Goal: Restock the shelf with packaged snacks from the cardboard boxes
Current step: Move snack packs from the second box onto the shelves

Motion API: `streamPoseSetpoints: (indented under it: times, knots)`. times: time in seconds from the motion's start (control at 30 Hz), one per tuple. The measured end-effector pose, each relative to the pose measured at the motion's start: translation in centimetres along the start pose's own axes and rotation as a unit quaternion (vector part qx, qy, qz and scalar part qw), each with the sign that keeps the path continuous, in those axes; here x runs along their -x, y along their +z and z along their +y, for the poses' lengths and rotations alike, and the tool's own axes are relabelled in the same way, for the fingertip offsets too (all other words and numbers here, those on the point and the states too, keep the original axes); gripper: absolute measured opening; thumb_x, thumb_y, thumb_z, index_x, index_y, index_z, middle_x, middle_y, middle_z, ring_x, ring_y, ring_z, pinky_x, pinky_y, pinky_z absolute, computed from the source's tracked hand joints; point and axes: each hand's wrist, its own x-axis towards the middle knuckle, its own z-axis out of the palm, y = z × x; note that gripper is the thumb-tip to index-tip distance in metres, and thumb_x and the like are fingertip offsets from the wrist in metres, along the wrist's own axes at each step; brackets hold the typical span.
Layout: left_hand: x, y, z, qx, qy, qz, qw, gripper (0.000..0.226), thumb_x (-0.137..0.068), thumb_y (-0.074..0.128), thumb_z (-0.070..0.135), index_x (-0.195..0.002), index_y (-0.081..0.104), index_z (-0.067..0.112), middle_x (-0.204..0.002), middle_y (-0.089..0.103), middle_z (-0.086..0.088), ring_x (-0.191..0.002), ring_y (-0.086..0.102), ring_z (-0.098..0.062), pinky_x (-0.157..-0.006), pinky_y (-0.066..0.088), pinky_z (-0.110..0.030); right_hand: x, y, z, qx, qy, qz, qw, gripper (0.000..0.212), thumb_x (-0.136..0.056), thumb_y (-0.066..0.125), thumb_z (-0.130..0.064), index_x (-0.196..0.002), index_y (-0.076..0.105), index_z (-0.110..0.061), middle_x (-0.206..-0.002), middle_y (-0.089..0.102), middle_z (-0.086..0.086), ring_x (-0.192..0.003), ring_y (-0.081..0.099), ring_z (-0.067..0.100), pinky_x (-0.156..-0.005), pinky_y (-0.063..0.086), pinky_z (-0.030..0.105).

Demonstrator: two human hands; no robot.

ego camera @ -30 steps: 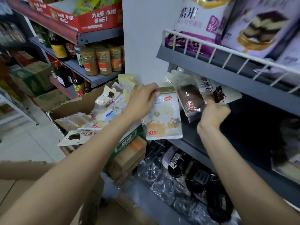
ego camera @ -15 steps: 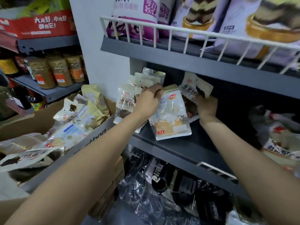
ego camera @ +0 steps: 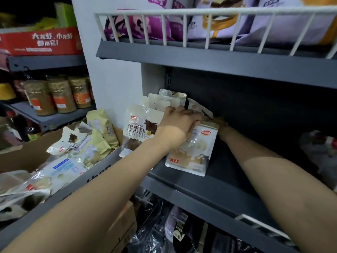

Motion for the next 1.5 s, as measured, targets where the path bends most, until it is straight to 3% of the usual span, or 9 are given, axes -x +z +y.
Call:
streamPoseSetpoints:
  times: [0.13,0.27,0.37,0.5,0.73,0.97,1.13,1.3,1.5]
  knots:
    - [-1.4,0.0,0.3,-0.027,-0.025,0.0,0.999,0.034,-0.099,0.038,0.019,-0.129,0.05,0.031,-0.132,0.052,0.003,-0.128,0.036,-0.021,-0.099,0.025,-0.036,1.3,-0.7,1.5,-0.195,-0.013,0.046,0.98,0.076,-0.082,0.054,-0.052,-0.147,0.029,-0.021,-0.148,0.037,0.012,-0.131,0.04,0.032,-0.108,0.037,0.048]
    - [-3.0,0.8,0.3,-0.033,-0.08,0.024,0.996,0.039,-0.098,0.039,0.014,-0.13,0.051,0.033,-0.131,0.054,-0.002,-0.128,0.038,-0.026,-0.099,0.029,-0.039,7.7,-2.0,2.3,-0.432,-0.098,0.072,0.894,0.036,-0.092,0.052,-0.04,-0.126,0.046,-0.03,-0.123,0.056,-0.005,-0.113,0.053,0.009,-0.094,0.044,0.028]
    - [-3.7,1.4,0.7,0.016,-0.088,0.028,0.996,0.038,-0.096,0.044,0.012,-0.126,0.055,0.031,-0.129,0.056,-0.002,-0.126,0.041,-0.026,-0.097,0.031,-0.039,11.0,-0.6,2.9,-0.33,-0.172,-0.056,0.927,0.063,-0.081,0.072,-0.012,-0.128,0.034,-0.028,-0.109,0.057,-0.015,-0.095,0.056,-0.005,-0.069,0.047,0.008]
    - [-3.4,1.9,0.8,0.004,-0.109,0.06,0.992,0.039,-0.092,0.051,0.012,-0.127,0.054,0.028,-0.134,0.051,-0.002,-0.128,0.039,-0.026,-0.103,0.028,-0.038,10.0,1.9,2.3,-0.187,-0.172,0.141,0.957,0.041,-0.08,0.066,0.003,-0.119,0.055,-0.006,-0.106,0.064,0.002,-0.095,0.061,0.014,-0.062,0.043,0.007]
    - [-1.6,1.8,-0.1,-0.127,-0.085,-0.005,0.988,0.059,-0.092,0.047,0.014,-0.146,0.026,0.022,-0.15,0.031,-0.005,-0.141,0.023,-0.024,-0.116,0.01,-0.043,8.2,4.4,1.5,-0.09,-0.163,0.246,0.951,0.032,-0.089,0.055,0.0,-0.121,0.054,0.0,-0.118,0.059,0.016,-0.108,0.058,0.026,-0.083,0.045,0.021]
    - [-0.7,0.4,-0.3,-0.068,-0.05,-0.017,0.996,0.048,-0.092,0.047,0.017,-0.139,0.042,0.022,-0.145,0.039,-0.004,-0.137,0.029,-0.023,-0.114,0.013,-0.038,11.8,2.8,-0.7,-0.024,-0.17,0.251,0.953,0.077,-0.08,0.069,-0.007,-0.145,0.028,-0.009,-0.143,0.027,0.016,-0.13,0.027,0.029,-0.105,0.032,0.032]
    - [2.4,-2.5,-2.7,0.076,-0.136,0.148,0.977,0.035,-0.082,0.049,0.014,-0.115,0.06,0.009,-0.115,0.061,-0.014,-0.105,0.053,-0.035,-0.081,0.042,-0.04,15.1,2.7,-5.1,0.009,-0.231,0.198,0.952,0.043,-0.086,0.055,-0.014,-0.129,0.052,-0.015,-0.135,0.043,0.01,-0.125,0.039,0.029,-0.104,0.037,0.05]
    - [6.6,-3.7,-8.1,0.108,-0.3,0.1,0.943,0.026,-0.091,0.046,0.014,-0.114,0.055,0.011,-0.113,0.058,-0.011,-0.11,0.05,-0.031,-0.089,0.041,-0.043,18.3,6.2,-11.2,-0.04,-0.34,0.073,0.937,0.025,-0.088,0.052,-0.002,-0.109,0.063,-0.009,-0.108,0.06,0.01,-0.094,0.06,0.022,-0.085,0.051,0.038]
    - [13.8,-4.6,-17.6,0.051,-0.459,-0.072,0.884,0.04,-0.088,0.046,0.005,-0.128,0.047,0.008,-0.13,0.049,-0.015,-0.121,0.045,-0.034,-0.094,0.042,-0.045,19.0,15.5,-16.6,0.048,-0.341,-0.129,0.93,0.033,-0.092,0.049,-0.008,-0.124,0.056,-0.008,-0.12,0.057,0.011,-0.11,0.054,0.024,-0.09,0.039,0.026]
